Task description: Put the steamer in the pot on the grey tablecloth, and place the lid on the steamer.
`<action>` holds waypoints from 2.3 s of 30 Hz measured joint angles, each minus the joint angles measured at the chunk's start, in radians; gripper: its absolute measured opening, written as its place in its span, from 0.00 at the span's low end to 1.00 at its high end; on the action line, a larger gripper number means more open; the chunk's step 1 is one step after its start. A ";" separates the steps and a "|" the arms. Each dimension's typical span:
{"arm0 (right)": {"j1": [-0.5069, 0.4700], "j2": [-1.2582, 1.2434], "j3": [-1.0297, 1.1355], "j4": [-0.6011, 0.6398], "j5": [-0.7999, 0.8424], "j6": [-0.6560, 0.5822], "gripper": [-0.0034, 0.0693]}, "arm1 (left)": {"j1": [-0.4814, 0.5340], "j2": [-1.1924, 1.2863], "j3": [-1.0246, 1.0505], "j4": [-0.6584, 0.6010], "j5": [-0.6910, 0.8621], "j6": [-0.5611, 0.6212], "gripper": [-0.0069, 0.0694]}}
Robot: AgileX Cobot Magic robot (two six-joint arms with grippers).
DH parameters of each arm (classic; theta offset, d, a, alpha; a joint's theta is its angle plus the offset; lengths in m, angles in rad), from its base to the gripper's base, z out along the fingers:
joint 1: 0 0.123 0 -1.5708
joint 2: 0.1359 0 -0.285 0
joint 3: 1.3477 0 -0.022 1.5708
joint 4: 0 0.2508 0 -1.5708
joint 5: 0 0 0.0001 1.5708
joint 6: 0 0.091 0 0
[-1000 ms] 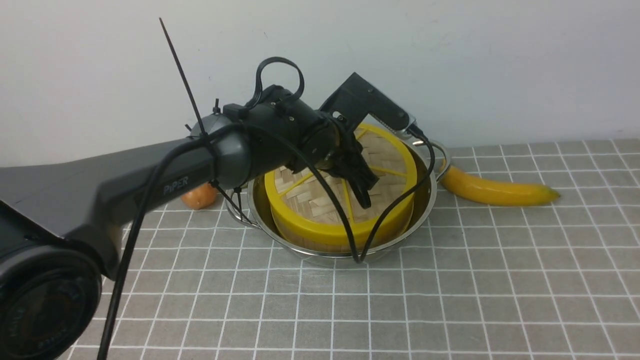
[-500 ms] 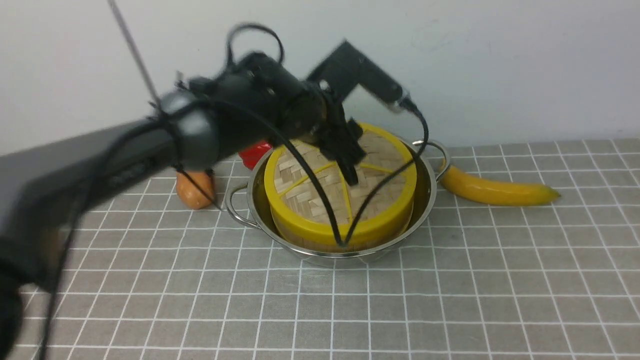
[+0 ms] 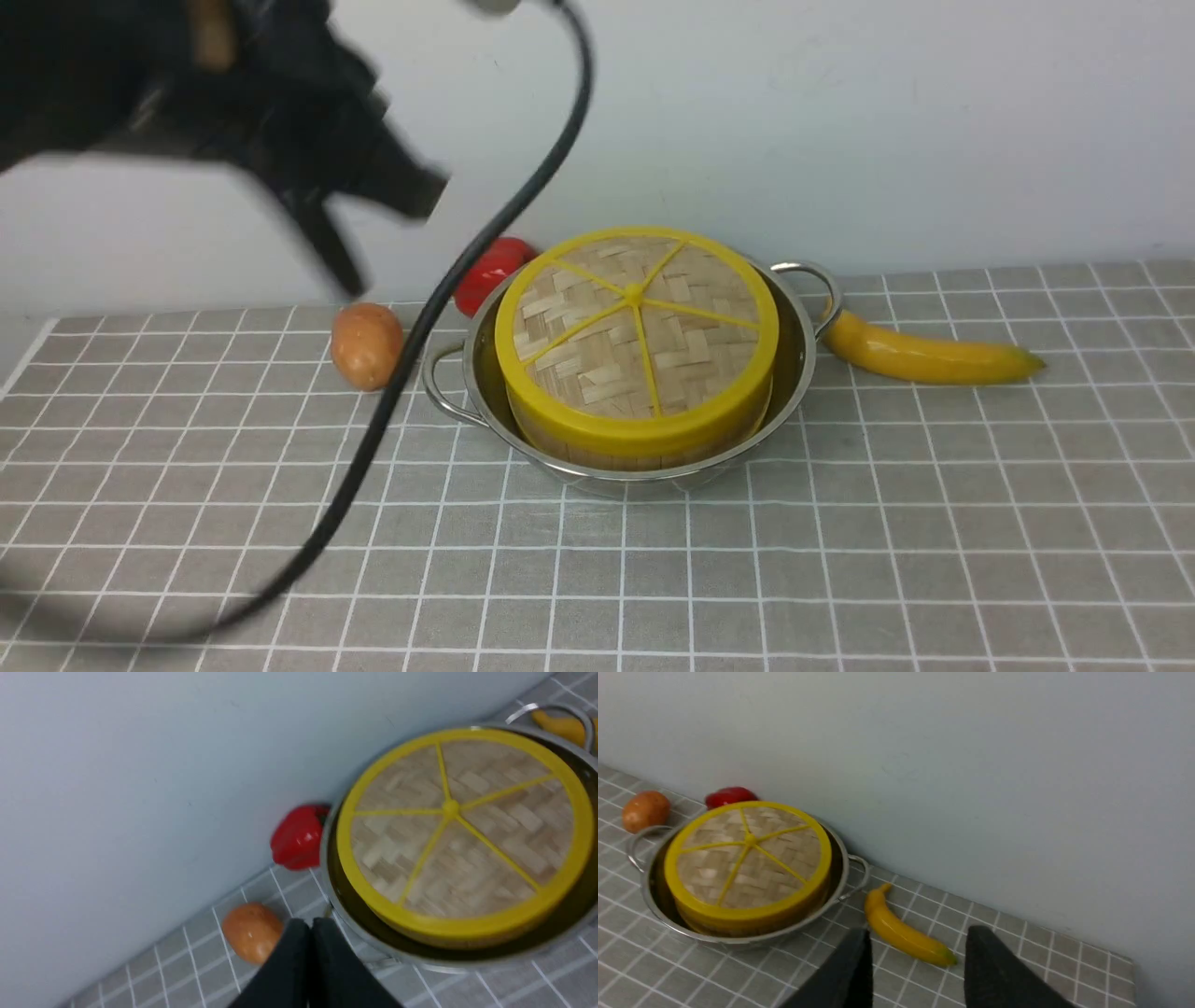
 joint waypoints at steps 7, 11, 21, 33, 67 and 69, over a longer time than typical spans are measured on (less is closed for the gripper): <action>0.000 -0.360 0.475 -0.105 -0.124 0.140 0.25 | 0.000 -0.363 0.487 -0.111 -0.196 0.000 0.06; 0.000 -0.485 0.603 -0.118 -0.132 0.162 0.15 | 0.000 -0.567 0.716 -0.129 -0.366 -0.019 0.06; 0.000 -0.531 0.649 -0.120 -0.156 0.168 0.03 | 0.000 -0.787 0.869 -0.134 -0.606 -0.121 0.08; 0.000 -0.531 0.649 -0.018 -0.160 0.169 0.04 | 0.000 -0.786 0.869 -0.131 -0.645 -0.125 0.10; 0.000 -0.531 0.652 0.142 -0.160 0.170 0.13 | 0.569 -1.237 1.286 -0.051 -0.483 -0.206 0.18; 0.000 -0.531 0.652 0.142 -0.160 0.170 0.13 | 0.569 -1.237 1.286 -0.051 -0.483 -0.206 0.18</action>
